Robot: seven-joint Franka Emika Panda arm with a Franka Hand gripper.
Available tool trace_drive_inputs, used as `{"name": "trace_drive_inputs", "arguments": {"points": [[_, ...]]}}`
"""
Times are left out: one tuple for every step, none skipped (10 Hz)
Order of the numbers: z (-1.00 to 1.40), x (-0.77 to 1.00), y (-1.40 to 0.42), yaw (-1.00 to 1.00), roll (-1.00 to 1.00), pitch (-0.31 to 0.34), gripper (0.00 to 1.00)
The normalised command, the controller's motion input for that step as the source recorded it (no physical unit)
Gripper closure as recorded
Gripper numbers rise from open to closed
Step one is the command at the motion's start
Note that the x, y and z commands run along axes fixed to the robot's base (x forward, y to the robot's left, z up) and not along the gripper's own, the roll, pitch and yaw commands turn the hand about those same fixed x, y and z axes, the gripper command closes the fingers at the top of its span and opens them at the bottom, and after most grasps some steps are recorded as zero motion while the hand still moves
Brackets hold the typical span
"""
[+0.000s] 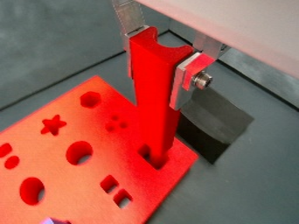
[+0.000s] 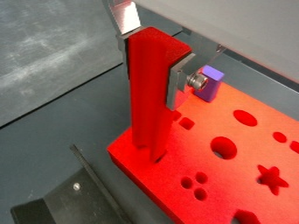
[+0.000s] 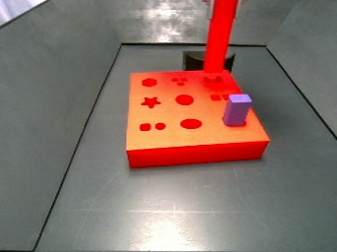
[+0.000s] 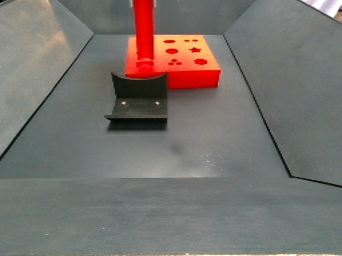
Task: Pick up the arch object. Move up. Place the arch object on the fixture. Regrasp the arch object. Move to above the board. Insert the arch object.
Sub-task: Insert the arch object.
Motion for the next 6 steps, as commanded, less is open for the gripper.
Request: {"name": "trace_drive_inputs", "arguments": {"points": [[-0.13, 0.15, -0.03, 0.17, 0.01, 0.000, 1.00], [-0.07, 0.09, -0.02, 0.15, 0.00, 0.000, 1.00], [-0.14, 0.00, 0.00, 0.18, 0.00, 0.000, 1.00], [-0.13, 0.00, 0.00, 0.11, -0.05, 0.000, 1.00], [-0.21, 0.05, 0.00, 0.01, -0.08, 0.000, 1.00], [-0.21, 0.10, 0.00, 0.00, -0.07, -0.040, 1.00]]}}
